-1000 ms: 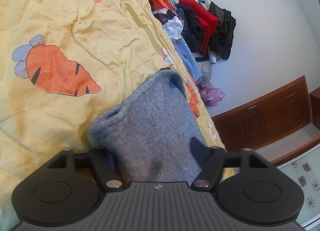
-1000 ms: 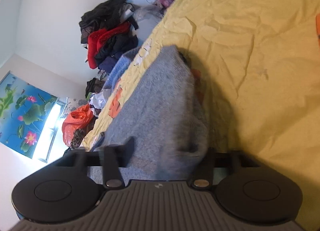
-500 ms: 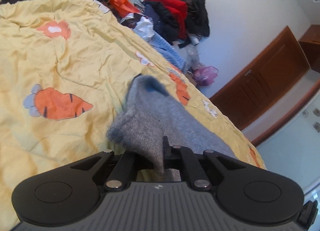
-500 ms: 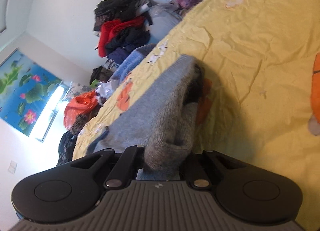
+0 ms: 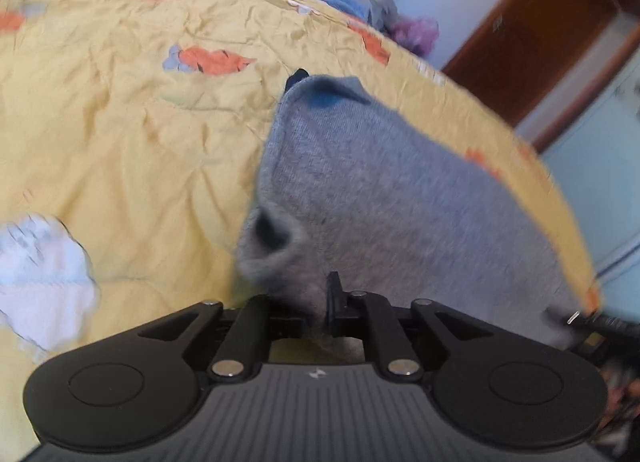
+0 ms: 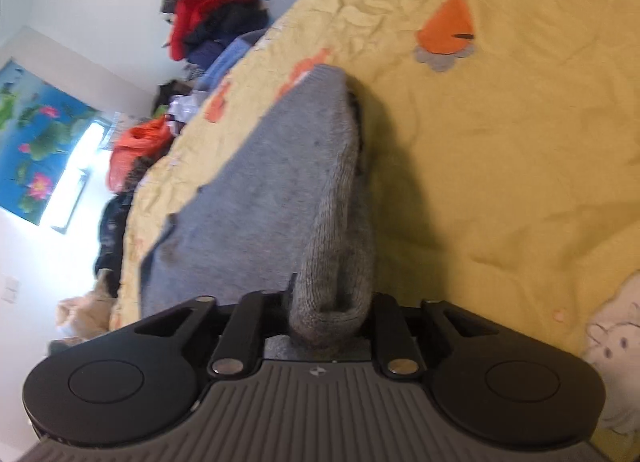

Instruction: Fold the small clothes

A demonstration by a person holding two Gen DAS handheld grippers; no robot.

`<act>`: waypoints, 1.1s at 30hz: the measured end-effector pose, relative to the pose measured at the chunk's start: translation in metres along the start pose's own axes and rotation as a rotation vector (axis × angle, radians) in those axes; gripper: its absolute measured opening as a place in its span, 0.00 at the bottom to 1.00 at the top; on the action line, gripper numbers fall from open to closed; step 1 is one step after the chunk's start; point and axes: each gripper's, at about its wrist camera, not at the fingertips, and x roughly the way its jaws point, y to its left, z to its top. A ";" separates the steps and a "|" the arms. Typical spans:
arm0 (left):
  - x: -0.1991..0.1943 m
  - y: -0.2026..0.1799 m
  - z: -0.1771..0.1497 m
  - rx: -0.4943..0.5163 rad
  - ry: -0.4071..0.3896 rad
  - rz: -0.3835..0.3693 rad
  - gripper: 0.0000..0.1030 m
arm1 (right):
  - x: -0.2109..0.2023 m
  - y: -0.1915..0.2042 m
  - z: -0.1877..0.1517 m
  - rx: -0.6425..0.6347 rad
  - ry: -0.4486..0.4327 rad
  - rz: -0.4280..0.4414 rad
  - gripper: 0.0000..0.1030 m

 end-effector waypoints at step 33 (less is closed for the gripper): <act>0.153 -0.090 0.133 0.684 -0.084 0.292 0.24 | 0.156 0.059 0.153 -0.494 0.029 -0.188 0.45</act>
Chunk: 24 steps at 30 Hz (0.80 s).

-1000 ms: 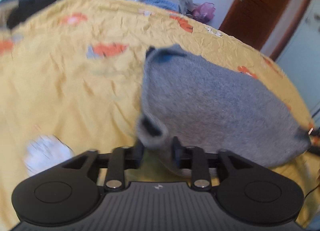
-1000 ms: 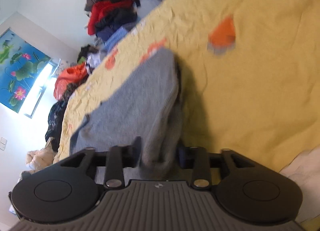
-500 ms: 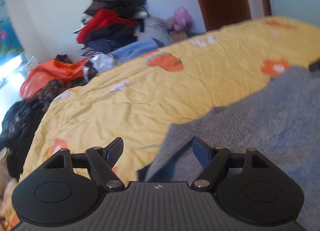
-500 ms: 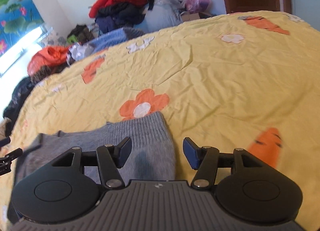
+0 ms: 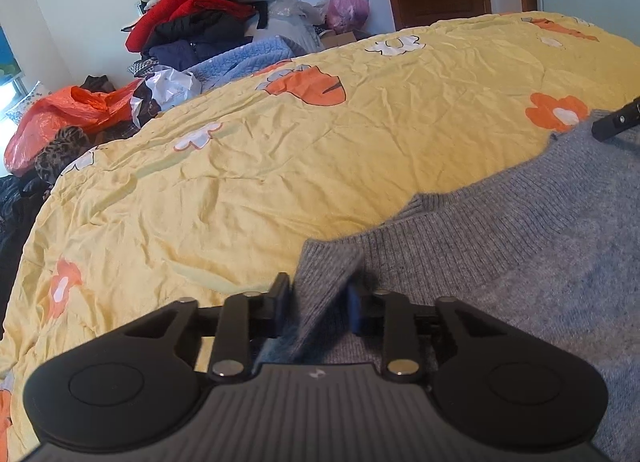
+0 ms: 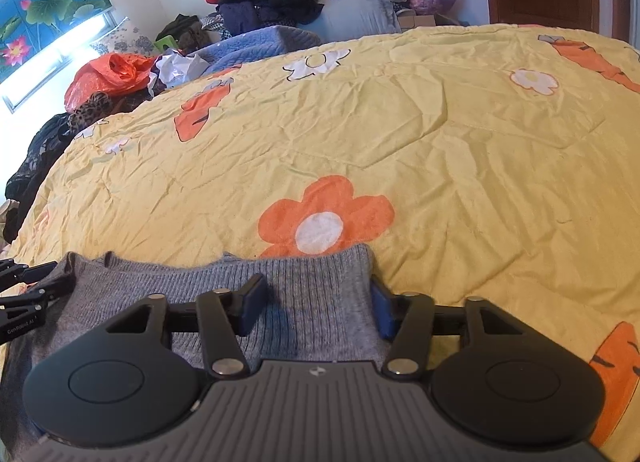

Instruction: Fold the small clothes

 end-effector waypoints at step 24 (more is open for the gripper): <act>-0.001 0.017 -0.005 -0.024 0.002 0.132 0.12 | -0.028 -0.015 -0.002 0.078 -0.167 -0.092 0.58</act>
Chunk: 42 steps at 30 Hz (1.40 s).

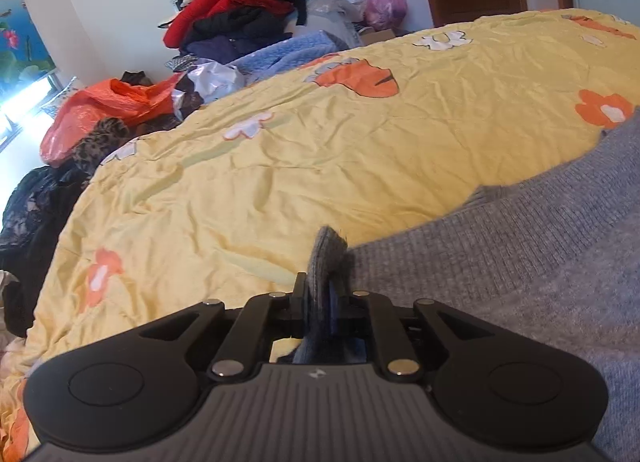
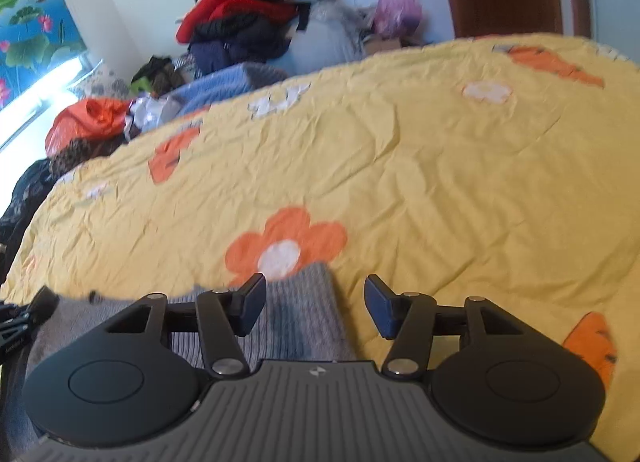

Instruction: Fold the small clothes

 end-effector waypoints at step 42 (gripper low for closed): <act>-0.006 -0.056 -0.014 -0.276 -0.081 -0.191 0.80 | 0.029 0.089 -0.050 -0.269 -0.037 -0.081 0.58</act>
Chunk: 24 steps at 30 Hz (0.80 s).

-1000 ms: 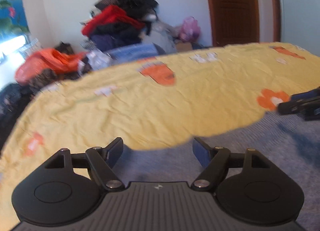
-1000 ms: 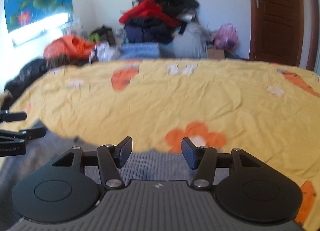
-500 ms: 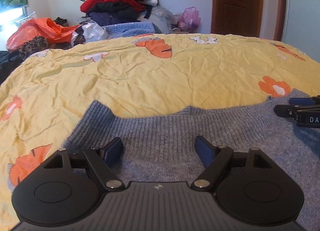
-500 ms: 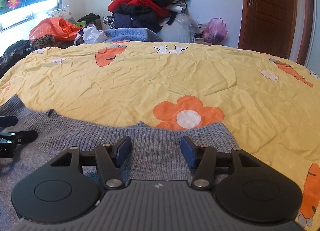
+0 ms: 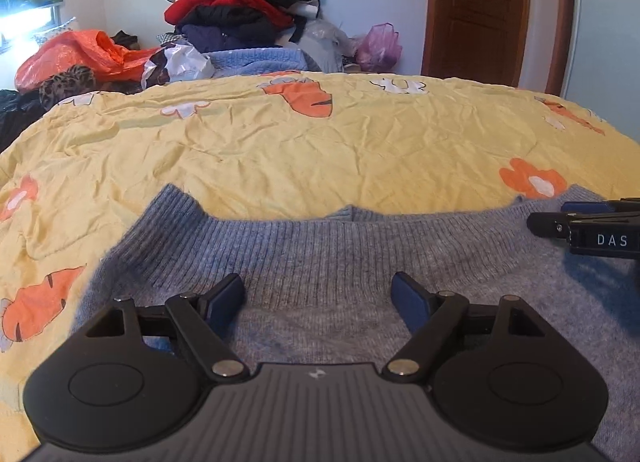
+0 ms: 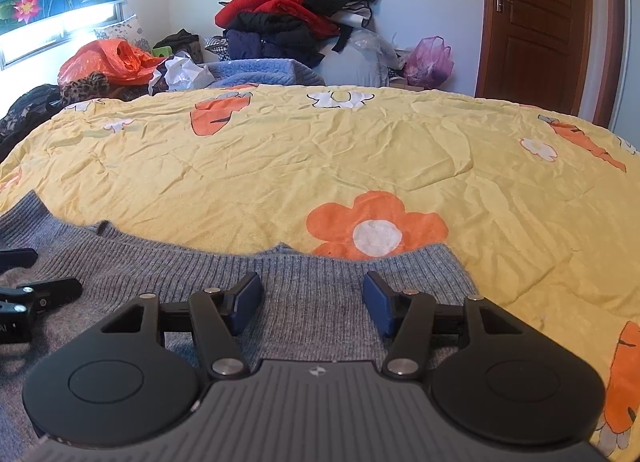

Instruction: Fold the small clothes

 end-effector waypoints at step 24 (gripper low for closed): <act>-0.040 0.025 -0.015 -0.063 0.009 0.115 0.83 | -0.080 0.009 -0.045 -0.114 0.006 -0.015 0.73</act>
